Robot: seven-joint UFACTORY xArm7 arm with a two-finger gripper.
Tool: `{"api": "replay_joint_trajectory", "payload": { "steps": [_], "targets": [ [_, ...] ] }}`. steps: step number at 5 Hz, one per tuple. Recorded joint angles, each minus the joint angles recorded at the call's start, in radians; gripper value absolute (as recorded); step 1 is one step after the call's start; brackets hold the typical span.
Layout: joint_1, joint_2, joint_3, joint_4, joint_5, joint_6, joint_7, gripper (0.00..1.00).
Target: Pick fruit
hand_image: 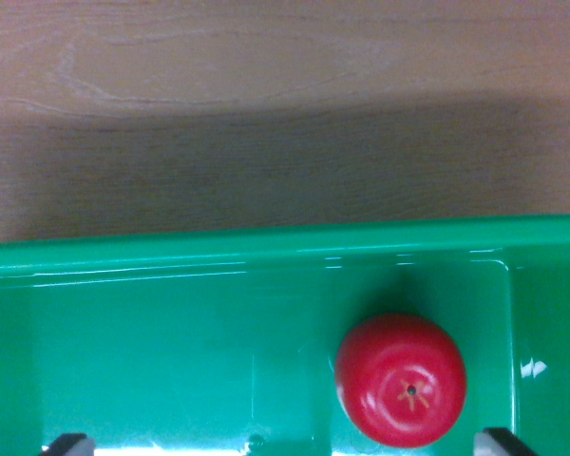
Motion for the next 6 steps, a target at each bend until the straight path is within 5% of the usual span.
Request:
{"api": "replay_joint_trajectory", "payload": {
  "steps": [1, 2, 5, 6],
  "targets": [
    [0.0000, 0.000, 0.000, 0.000, 0.0000, 0.000, 0.000, 0.00],
    [-0.0085, 0.026, -0.007, -0.032, 0.0026, -0.048, -0.007, 0.00],
    [-0.0168, 0.052, -0.013, -0.064, 0.0053, -0.095, -0.014, 0.00],
    [-0.0253, 0.078, -0.020, -0.097, 0.0079, -0.143, -0.021, 0.00]
  ]
}}
